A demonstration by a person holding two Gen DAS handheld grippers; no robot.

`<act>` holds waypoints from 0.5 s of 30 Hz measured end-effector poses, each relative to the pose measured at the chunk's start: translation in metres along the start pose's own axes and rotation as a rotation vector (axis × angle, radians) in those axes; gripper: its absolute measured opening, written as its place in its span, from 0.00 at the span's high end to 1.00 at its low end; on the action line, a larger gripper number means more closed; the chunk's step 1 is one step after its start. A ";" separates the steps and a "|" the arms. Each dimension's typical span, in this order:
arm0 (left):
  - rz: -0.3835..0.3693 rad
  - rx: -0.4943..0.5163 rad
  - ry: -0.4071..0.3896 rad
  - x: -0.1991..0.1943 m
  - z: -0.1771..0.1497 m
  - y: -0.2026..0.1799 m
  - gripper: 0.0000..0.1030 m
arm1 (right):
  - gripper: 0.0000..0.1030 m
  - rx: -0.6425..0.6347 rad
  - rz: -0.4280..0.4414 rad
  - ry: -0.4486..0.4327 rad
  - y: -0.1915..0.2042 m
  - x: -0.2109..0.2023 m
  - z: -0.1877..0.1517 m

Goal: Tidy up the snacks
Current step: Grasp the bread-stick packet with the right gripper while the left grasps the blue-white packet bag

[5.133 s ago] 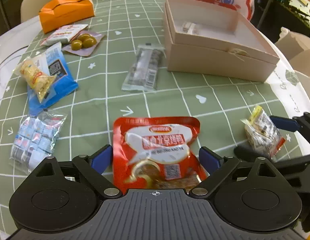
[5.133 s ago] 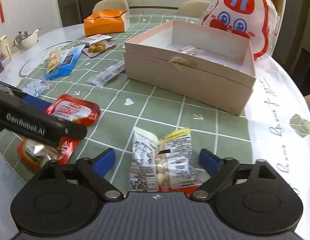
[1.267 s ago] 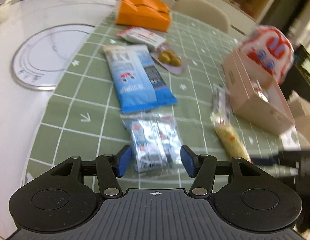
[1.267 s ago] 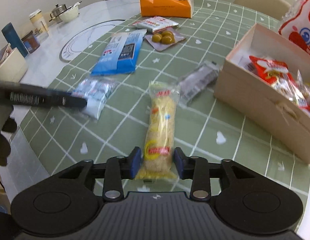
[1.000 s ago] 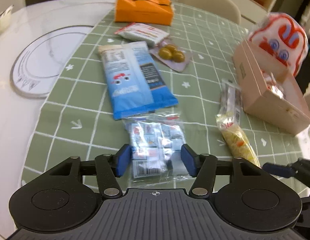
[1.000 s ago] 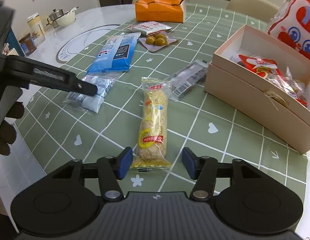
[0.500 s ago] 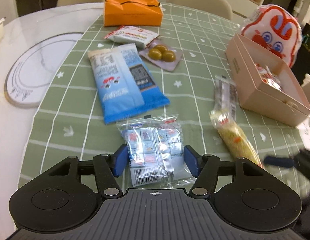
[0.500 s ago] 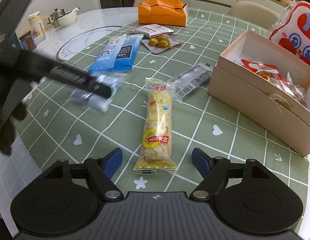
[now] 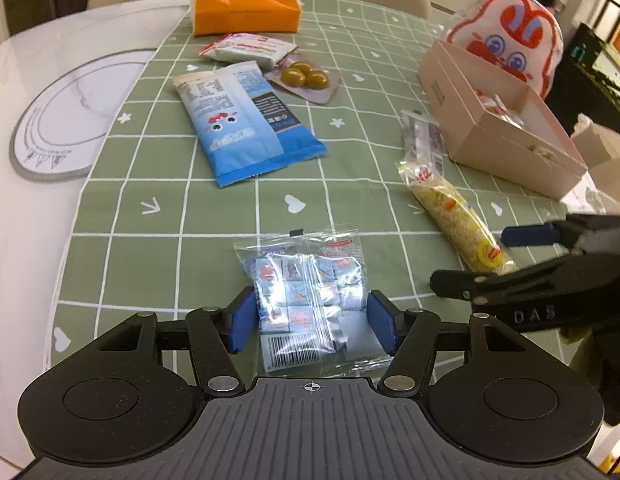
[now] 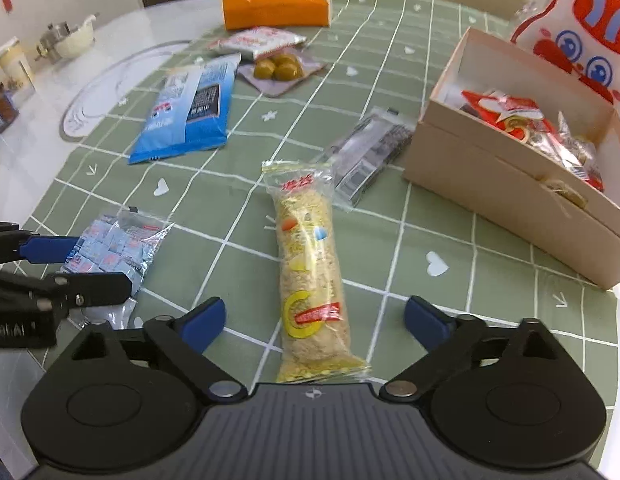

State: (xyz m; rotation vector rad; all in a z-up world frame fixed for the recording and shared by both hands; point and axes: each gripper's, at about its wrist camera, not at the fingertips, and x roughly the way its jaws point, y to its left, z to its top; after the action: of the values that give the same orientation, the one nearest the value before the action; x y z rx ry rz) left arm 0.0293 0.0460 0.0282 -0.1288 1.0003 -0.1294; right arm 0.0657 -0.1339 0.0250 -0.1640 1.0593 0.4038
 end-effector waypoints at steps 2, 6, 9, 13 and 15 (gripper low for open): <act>0.001 0.000 -0.002 0.000 0.000 0.000 0.36 | 0.08 -0.012 -0.007 0.033 0.001 0.002 0.006; -0.015 -0.012 -0.005 0.000 0.000 0.003 0.36 | 0.29 -0.016 -0.022 0.003 0.002 0.001 0.014; -0.036 -0.036 -0.007 0.000 0.001 0.007 0.34 | 0.63 -0.064 -0.012 -0.016 0.012 -0.004 0.017; -0.037 -0.056 -0.011 0.000 0.002 0.007 0.39 | 0.72 -0.073 0.006 -0.006 0.018 -0.008 0.016; -0.026 -0.061 -0.010 0.000 0.002 0.005 0.44 | 0.72 -0.062 0.016 -0.002 0.014 -0.012 0.013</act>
State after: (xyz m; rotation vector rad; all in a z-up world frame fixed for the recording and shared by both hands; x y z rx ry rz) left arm 0.0307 0.0513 0.0284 -0.1985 0.9935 -0.1217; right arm 0.0653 -0.1193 0.0421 -0.2102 1.0475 0.4516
